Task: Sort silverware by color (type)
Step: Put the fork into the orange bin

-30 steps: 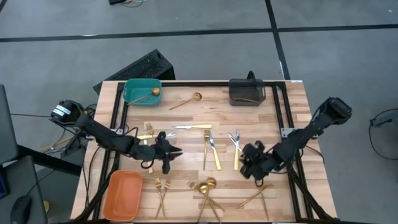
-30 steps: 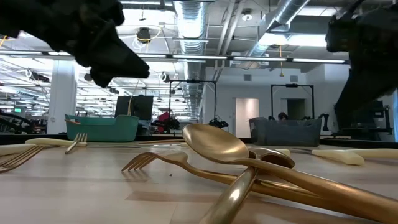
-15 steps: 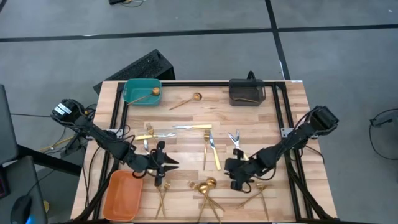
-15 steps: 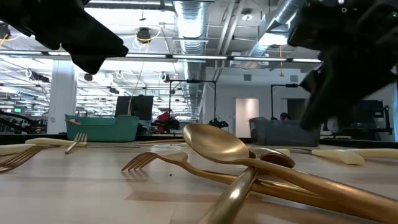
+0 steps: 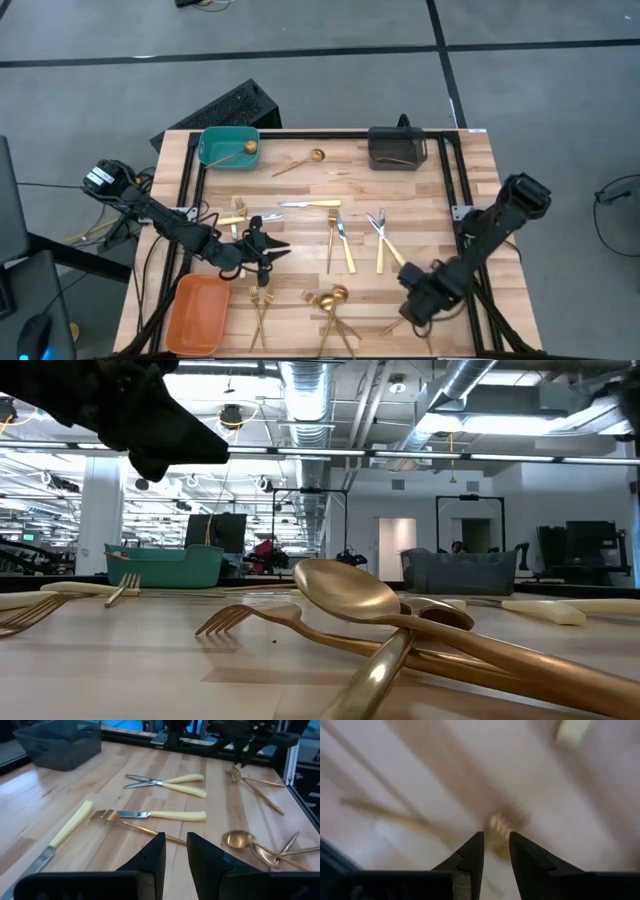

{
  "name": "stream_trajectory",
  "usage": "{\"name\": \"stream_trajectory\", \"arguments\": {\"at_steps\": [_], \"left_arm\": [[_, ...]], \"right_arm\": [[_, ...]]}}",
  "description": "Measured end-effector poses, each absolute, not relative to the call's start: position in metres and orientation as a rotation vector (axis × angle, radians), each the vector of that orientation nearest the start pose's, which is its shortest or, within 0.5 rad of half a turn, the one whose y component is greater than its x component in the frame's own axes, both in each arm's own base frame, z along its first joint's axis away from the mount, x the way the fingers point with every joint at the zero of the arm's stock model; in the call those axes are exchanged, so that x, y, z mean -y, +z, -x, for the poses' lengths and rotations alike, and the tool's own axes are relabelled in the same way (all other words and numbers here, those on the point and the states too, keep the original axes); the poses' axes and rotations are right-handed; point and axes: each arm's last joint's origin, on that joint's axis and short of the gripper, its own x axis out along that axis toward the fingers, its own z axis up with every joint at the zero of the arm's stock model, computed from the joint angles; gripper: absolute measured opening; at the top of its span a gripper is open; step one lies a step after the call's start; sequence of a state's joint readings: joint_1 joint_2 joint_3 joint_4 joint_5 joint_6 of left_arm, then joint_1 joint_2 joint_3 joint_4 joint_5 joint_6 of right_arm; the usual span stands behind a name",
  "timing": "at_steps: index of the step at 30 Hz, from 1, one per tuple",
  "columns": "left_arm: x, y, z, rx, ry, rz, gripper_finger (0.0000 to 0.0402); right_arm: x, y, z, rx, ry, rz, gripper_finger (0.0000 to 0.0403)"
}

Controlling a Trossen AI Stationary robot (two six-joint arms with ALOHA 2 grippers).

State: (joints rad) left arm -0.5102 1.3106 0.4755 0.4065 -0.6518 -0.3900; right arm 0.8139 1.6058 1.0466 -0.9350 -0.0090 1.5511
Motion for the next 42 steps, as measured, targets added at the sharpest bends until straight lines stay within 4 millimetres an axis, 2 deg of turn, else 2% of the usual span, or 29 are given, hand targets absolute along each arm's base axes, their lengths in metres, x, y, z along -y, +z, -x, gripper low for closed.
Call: {"name": "stream_trajectory", "arguments": {"at_steps": [8,18,21,24,28,29,32,37,39,42], "left_arm": [[0.104,0.178,-0.221,-0.350,0.168,0.109,0.0066],[0.094,0.178,-0.225,-0.346,0.223,0.086,0.0066],[0.091,0.178,-0.226,-0.346,0.237,0.088,0.0066],[0.088,0.178,-0.227,-0.346,0.247,0.090,0.0066],[0.085,0.178,-0.229,-0.346,0.260,0.089,0.0066],[0.084,0.178,-0.229,-0.346,0.264,0.086,0.0066],[0.081,0.179,-0.230,-0.333,0.297,0.089,0.0066],[0.079,0.182,-0.232,-0.300,0.304,0.109,0.0075],[0.080,0.186,-0.233,-0.265,0.297,0.121,0.0083],[0.082,0.192,-0.235,-0.208,0.263,0.117,0.0101]], "right_arm": [[-0.233,0.178,-0.171,-1.489,-0.600,-0.789,0.0118],[-0.247,0.145,-0.178,-1.483,-0.677,-0.800,0.0118],[-0.247,0.144,-0.180,-1.470,-0.672,-0.807,0.0116],[-0.247,0.144,-0.181,-1.459,-0.670,-0.804,0.0100],[-0.242,0.151,-0.178,-1.426,-0.679,-0.784,0.0049],[-0.240,0.155,-0.178,-1.398,-0.676,-0.783,0.0035],[-0.236,0.172,-0.177,-1.246,-0.621,-0.773,0.0032],[-0.220,0.200,-0.182,-0.861,-0.550,-0.639,0.0032],[-0.210,0.206,-0.190,-0.720,-0.552,-0.564,0.0032],[-0.191,0.204,-0.207,-0.584,-0.583,-0.442,0.0032]]}}
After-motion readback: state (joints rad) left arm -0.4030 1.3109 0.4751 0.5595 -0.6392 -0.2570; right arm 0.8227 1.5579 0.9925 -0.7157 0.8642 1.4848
